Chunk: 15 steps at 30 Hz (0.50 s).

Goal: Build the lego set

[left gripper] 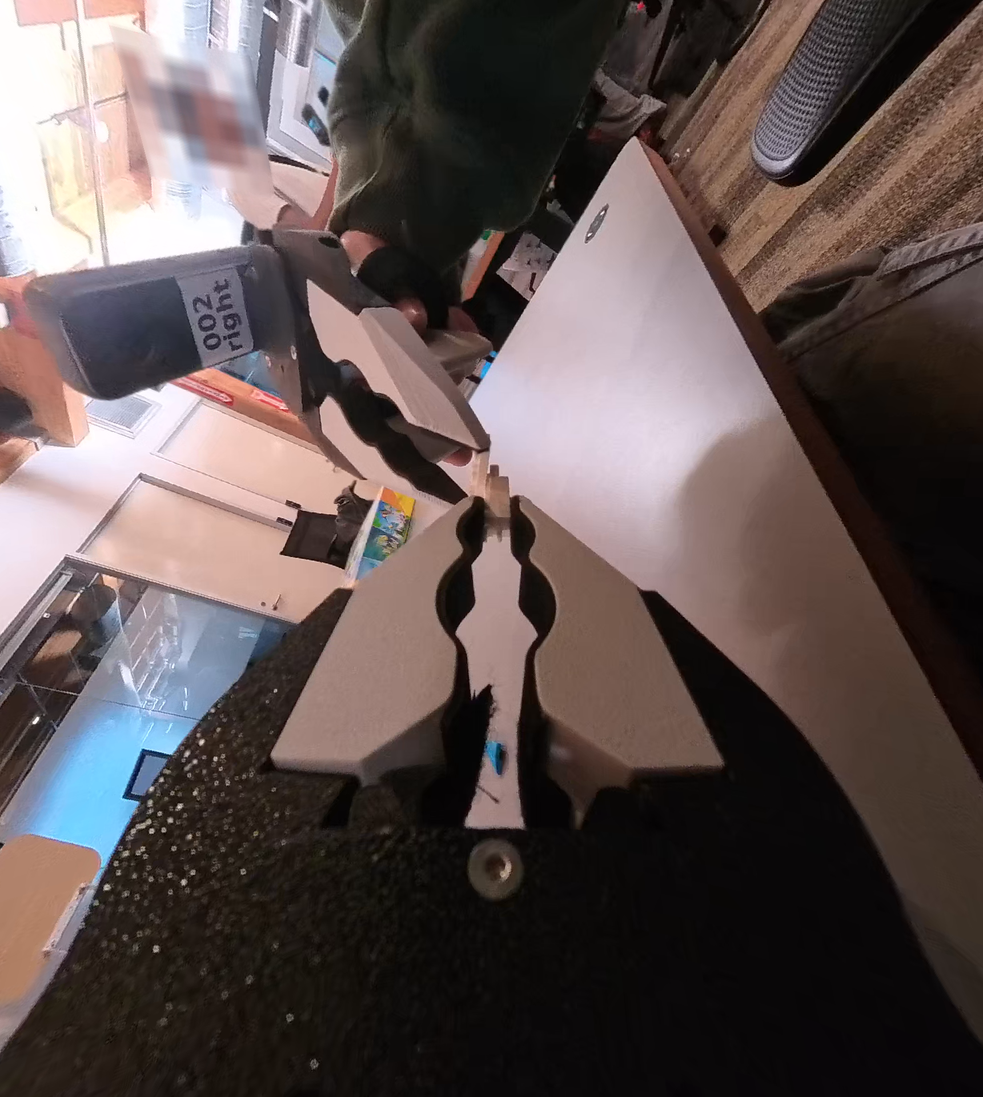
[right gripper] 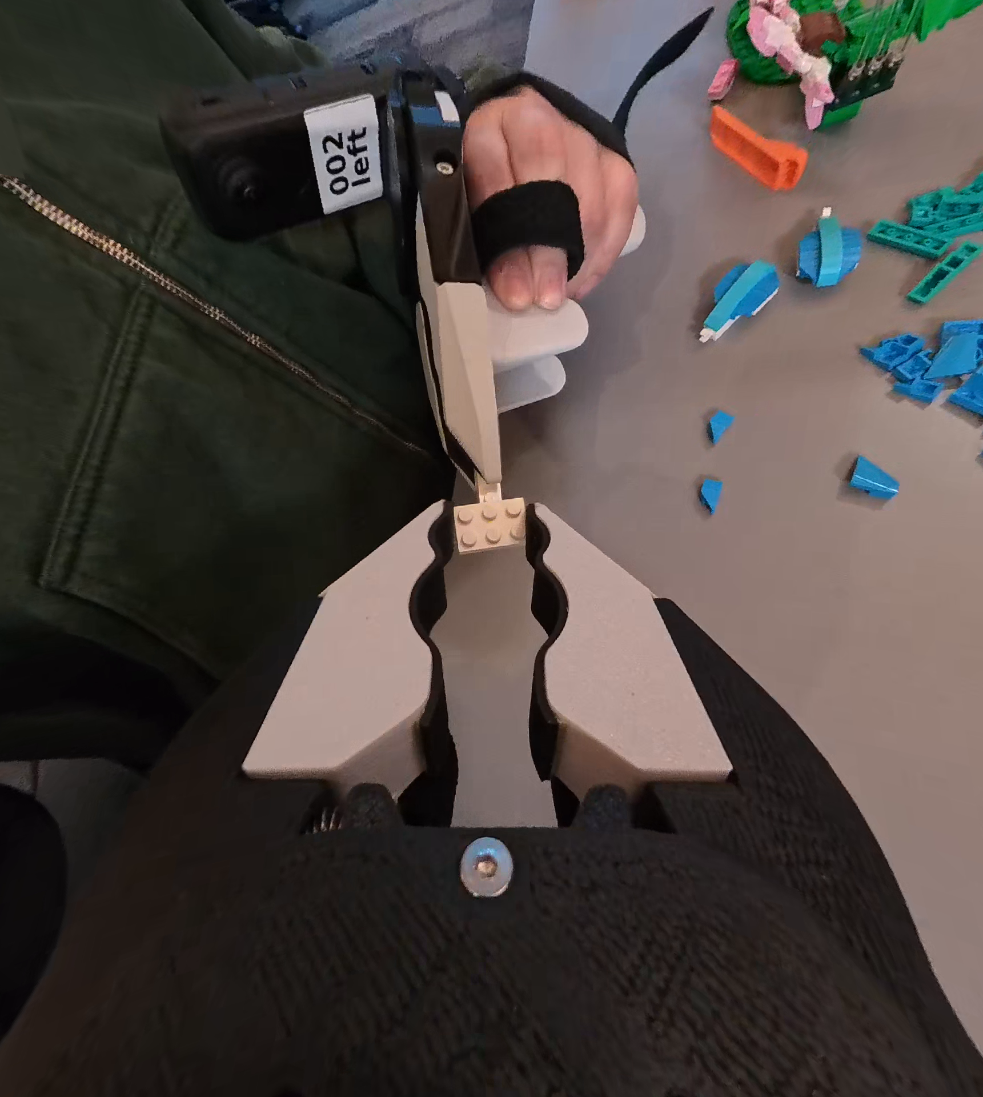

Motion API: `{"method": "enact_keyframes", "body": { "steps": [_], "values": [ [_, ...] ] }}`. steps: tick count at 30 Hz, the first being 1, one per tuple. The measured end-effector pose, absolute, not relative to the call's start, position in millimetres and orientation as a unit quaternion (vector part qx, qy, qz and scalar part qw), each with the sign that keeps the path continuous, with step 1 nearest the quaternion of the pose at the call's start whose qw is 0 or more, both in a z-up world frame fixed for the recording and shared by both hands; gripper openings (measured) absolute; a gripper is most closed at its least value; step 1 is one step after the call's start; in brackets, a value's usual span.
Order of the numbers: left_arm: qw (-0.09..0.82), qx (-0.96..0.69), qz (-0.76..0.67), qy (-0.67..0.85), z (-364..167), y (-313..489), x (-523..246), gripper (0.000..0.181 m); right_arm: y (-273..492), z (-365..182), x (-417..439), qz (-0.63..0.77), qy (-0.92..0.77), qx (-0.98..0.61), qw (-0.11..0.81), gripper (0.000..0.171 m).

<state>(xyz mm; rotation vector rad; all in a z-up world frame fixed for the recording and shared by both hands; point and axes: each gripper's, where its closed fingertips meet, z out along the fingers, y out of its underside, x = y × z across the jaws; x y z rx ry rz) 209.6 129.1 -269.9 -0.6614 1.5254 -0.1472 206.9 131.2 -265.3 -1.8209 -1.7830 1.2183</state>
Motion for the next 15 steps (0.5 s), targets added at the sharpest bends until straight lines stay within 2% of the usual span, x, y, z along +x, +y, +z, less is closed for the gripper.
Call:
{"method": "enact_keyframes", "body": {
  "steps": [15],
  "values": [
    [0.683, -0.276, -0.048, 0.674, -266.8, 126.1, 209.8, 0.005, 127.2, -264.0, 199.8, 0.429, -0.623, -0.646, 0.105, 0.022]
  ]
}}
